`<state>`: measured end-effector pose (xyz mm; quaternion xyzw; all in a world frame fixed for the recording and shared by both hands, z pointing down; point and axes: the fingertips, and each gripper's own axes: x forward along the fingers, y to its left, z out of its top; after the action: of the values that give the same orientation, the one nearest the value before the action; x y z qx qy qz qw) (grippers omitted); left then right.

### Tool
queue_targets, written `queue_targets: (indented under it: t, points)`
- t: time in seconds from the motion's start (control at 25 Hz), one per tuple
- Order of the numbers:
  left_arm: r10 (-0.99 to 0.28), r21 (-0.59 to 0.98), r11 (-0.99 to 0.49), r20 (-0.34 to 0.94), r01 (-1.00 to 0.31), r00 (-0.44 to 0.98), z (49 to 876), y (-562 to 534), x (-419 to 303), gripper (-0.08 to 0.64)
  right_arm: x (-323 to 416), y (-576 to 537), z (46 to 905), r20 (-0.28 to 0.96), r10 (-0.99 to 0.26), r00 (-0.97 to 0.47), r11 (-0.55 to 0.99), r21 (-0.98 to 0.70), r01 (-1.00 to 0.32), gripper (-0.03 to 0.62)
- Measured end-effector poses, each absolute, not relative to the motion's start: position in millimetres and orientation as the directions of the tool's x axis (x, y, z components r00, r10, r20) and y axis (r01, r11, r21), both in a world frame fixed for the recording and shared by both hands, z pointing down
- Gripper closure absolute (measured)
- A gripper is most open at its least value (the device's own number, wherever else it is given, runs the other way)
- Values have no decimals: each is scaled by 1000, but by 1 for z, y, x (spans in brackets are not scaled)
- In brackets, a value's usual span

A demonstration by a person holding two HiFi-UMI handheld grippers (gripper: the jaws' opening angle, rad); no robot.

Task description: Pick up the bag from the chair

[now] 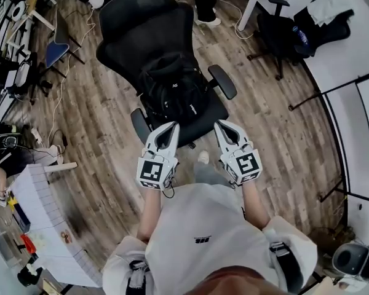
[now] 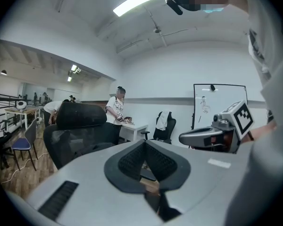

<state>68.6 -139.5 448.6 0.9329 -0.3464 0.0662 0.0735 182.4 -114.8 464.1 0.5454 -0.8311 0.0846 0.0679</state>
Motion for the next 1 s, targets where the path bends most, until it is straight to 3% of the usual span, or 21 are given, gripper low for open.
queue_targets:
  t: [0.52, 1.0]
  points:
    - [-767, 103, -588, 242, -802, 594, 491, -212, 69, 548, 202, -216, 503, 243, -819, -520, 514, -90, -853, 598]
    - [-815, 139, -460, 325, -877, 479, 555, -274, 10, 548, 185, -280, 568, 333, -816, -472, 475, -79, -876, 588]
